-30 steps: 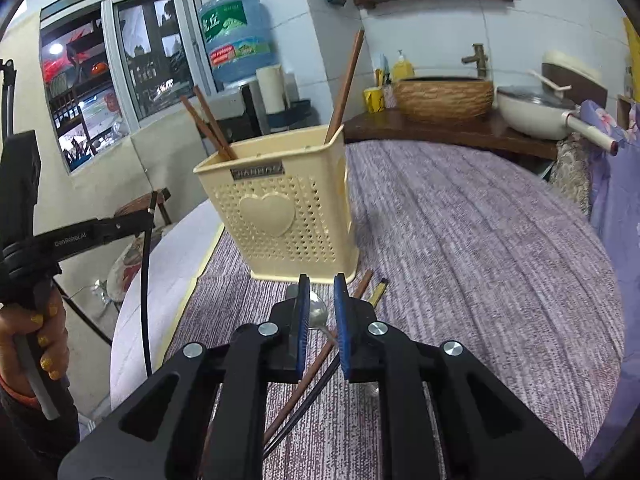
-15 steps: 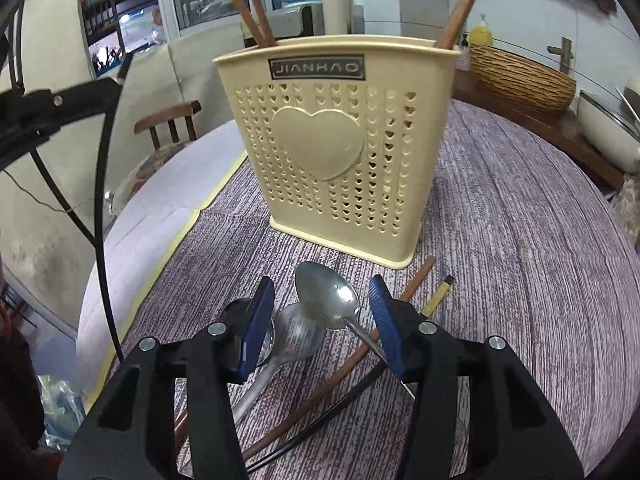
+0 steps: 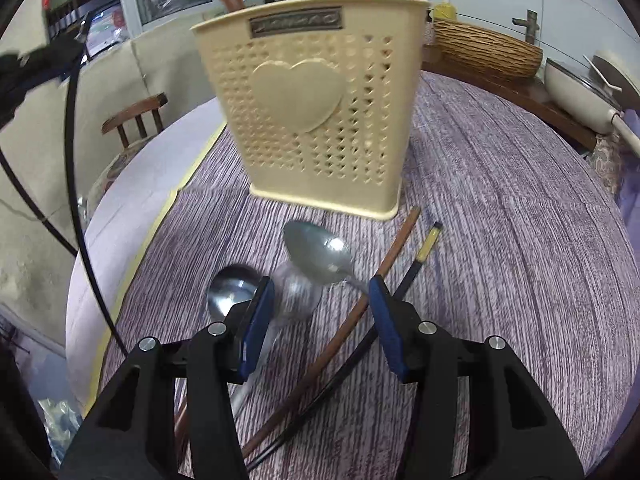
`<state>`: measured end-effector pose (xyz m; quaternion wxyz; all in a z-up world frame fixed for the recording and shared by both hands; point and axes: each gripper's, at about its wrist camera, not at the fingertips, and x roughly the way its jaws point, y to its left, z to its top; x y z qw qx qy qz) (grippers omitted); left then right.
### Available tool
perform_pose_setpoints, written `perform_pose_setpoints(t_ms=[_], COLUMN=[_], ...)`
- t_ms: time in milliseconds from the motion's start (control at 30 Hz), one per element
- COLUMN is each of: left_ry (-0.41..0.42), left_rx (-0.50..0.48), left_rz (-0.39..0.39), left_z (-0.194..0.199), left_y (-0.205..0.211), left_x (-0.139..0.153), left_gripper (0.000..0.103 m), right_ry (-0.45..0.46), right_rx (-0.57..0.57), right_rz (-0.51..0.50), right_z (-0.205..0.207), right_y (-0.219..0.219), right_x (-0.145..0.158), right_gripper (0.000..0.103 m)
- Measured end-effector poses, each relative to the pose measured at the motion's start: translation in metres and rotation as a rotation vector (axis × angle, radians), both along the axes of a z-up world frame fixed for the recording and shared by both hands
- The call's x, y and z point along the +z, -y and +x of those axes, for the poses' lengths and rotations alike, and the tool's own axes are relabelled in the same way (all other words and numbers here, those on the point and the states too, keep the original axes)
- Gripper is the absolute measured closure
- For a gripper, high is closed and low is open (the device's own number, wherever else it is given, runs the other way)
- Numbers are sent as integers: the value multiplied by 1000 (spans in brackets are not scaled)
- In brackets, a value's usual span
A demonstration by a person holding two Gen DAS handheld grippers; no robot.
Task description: Organize utensils
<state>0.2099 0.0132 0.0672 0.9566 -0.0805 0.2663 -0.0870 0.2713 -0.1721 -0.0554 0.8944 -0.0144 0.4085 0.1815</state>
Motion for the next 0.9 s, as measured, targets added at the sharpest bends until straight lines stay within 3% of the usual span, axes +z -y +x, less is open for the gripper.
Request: perform_pose_setpoints(t_ms=[100,167,267,400,900], left_ry=[0,-1,0,-4,-10], left_rx=[0,2,2,-1,-10], left_rz=[1,0,2,-1,5], left_z=[0,0,0,-1,-3], left_y=[0,0,1,1,2], left_x=[0,0,-1,-2,-3], left_gripper=[95,95,95,95,95], right_ry=[-6,15,-37,-12,-107], right_rx=[113,117,153,177,241], right_rz=[3,-38,-41,-159,-158], right_z=[14,24,38,41,57], right_y=[-10,-15,-26,-42,-42], right_x=[3,4,-2,-10,-20], right_gripper=[53,53,53,53,54])
